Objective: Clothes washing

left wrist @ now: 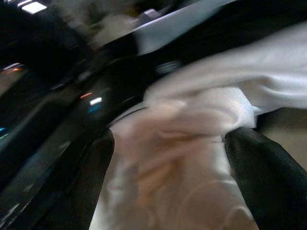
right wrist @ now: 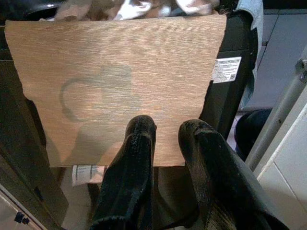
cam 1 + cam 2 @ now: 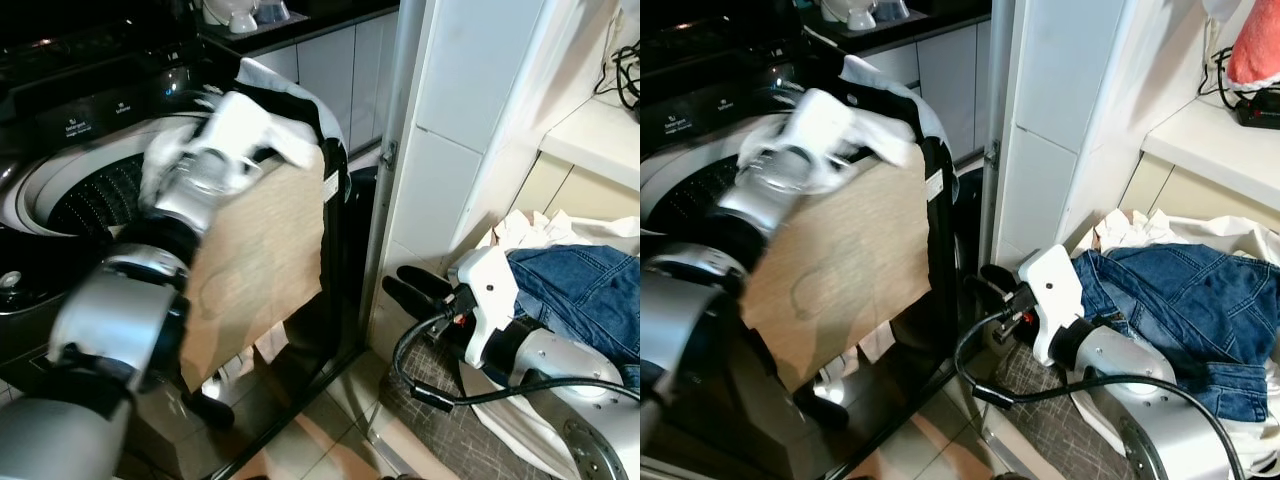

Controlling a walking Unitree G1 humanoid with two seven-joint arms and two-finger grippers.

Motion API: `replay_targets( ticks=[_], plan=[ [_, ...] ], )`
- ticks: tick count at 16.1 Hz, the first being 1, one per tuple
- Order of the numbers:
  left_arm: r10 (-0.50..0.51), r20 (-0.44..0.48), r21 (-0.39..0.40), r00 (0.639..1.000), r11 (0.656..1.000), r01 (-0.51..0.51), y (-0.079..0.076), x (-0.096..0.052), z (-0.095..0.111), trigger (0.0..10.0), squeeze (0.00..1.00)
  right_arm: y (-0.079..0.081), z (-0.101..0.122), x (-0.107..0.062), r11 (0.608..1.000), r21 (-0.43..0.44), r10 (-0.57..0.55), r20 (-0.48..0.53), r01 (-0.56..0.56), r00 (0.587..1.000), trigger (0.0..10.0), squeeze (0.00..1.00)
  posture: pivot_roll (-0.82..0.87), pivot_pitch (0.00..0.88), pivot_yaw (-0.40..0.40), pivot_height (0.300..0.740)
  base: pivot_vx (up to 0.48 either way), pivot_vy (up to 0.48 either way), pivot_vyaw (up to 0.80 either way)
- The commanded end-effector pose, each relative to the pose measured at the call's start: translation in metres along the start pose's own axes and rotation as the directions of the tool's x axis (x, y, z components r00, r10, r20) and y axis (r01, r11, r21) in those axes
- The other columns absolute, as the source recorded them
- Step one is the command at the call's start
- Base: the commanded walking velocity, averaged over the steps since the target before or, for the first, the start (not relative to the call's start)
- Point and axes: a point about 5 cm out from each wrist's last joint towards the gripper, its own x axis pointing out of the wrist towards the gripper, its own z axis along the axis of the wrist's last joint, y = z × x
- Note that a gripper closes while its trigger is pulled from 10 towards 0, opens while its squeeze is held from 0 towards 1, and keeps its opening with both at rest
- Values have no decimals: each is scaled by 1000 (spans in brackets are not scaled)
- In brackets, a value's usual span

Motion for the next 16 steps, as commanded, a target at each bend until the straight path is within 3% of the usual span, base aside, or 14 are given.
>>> replay_targets(
  ticks=[1,2,4,6,7,9,10,11,12,13,16],
  plan=[
    [121,-63,-30,991,992,-123,22,0,-6,10000,0,1,9,-1,1000,-8,26,20,-25,999,10000,0,-111,0,75,740,0,0,0],
    [243,-117,-15,963,969,-246,42,-3,-17,10000,0,3,12,0,998,-5,58,23,-58,998,10000,0,-112,0,76,740,0,0,0],
    [365,-142,28,920,930,-365,67,-8,-26,10000,0,5,14,0,998,-15,68,25,-68,997,10000,0,-112,0,77,740,0,0,0],
    [387,-119,18,914,922,-388,71,-8,-23,10000,0,-1,16,1,1000,-19,14,38,-13,999,10000,0,-111,0,75,740,0,0,0],
    [357,-70,-66,932,930,-361,68,-6,-14,10000,0,-8,17,2,998,-5,-57,53,58,997,10000,0,-109,0,75,740,0,0,0],
    [120,91,-279,989,956,-90,31,0,16,10000,0,-20,18,5,980,39,-198,69,195,978,10000,0,-106,0,78,740,0,0,0],
    [-45,202,-361,978,925,117,-4,-2,27,10000,0,-26,15,6,952,40,-307,59,305,950,10000,0,-113,0,95,740,0,0,0],
    [-172,295,-403,940,870,285,-37,-9,30,10000,0,-30,12,5,909,46,-416,57,414,908,10000,0,-116,0,101,740,0,0,0],
    [-193,319,-408,928,856,318,-45,-12,29,10000,0,-31,10,4,893,61,-450,51,447,892,10000,0,-117,0,102,740,0,0,0],
    [-229,329,-456,916,811,367,-66,-23,19,10000,0,-31,7,1,842,126,-535,53,525,843,10000,0,-119,0,106,740,0,0,0],
    [-195,334,-462,922,819,340,-81,-39,-7,10000,0,-30,-5,-4,782,152,-612,2,605,791,10000,0,-119,0,110,740,0,0,-733]
  ],
)
